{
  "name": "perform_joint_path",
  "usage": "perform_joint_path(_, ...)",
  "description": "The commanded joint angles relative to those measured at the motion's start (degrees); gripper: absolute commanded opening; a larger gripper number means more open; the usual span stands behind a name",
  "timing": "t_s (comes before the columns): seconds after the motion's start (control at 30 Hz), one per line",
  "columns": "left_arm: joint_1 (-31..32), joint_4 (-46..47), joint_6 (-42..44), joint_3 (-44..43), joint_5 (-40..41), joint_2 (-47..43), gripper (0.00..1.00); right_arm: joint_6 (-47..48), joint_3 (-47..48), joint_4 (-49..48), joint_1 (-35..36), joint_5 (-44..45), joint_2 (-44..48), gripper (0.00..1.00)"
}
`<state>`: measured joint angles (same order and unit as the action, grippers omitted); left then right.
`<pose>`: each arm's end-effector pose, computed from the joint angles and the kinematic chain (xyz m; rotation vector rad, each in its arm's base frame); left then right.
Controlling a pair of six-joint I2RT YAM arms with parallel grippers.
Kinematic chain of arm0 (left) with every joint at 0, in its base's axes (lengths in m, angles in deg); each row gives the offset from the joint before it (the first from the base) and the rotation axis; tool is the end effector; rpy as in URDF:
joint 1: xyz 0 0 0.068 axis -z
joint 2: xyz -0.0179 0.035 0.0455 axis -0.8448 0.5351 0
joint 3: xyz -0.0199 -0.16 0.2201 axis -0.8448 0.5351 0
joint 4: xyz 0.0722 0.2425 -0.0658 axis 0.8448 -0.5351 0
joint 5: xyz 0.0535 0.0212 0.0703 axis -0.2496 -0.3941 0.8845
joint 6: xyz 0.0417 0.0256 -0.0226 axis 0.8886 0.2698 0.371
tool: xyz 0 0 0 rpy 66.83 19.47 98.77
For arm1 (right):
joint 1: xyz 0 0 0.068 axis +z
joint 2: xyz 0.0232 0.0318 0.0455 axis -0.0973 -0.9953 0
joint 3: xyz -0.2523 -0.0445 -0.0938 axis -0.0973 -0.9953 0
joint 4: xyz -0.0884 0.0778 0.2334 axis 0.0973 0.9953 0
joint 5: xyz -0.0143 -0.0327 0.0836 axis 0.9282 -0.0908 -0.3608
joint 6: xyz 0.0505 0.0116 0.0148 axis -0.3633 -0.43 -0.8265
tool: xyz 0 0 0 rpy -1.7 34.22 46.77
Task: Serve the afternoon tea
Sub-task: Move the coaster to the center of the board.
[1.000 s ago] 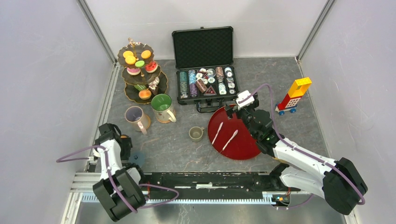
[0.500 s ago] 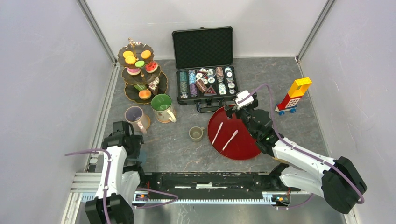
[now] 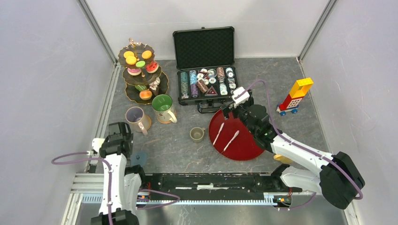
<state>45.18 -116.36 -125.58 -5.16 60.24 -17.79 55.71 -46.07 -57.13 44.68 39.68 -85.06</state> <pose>0.1023 0.0368 0.2157 -1.8491 1.7909 0.1612 0.2005 0.1533 0.2600 -0.5159 1.5819 0.2357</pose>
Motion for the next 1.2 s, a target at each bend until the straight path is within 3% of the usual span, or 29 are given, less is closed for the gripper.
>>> perform_joint_path(0.0,-7.61,9.35,4.95,6.53,-0.45,-1.74,1.00,-1.86,0.71,-2.21,-0.16,-2.93,1.21,0.98)
perform_joint_path(0.23,-16.24,11.75,7.75,5.98,-0.18,5.25,1.00,-1.66,0.38,-2.88,-0.16,-2.75,0.13,0.98)
perform_joint_path(0.47,-16.40,14.64,2.16,11.60,-8.03,6.60,1.00,-1.57,-0.62,-3.93,-0.16,-2.55,0.98,0.98)
perform_joint_path(0.67,-16.36,18.25,-0.05,17.06,-16.30,4.13,0.90,-1.75,-1.09,-4.51,-0.17,-2.48,1.29,0.98)
perform_joint_path(0.83,-12.31,14.23,-0.87,14.09,-20.39,3.39,0.90,-2.01,-1.12,-4.79,-0.18,-2.49,1.17,0.98)
perform_joint_path(1.03,-3.17,7.69,-5.05,10.23,-18.14,1.92,0.91,-2.35,-0.56,-4.38,-0.16,-2.92,0.14,0.98)
perform_joint_path(1.17,-2.47,3.82,0.71,5.07,-8.19,0.34,0.94,-2.79,0.78,-3.46,-0.16,-5.84,-0.86,0.98)
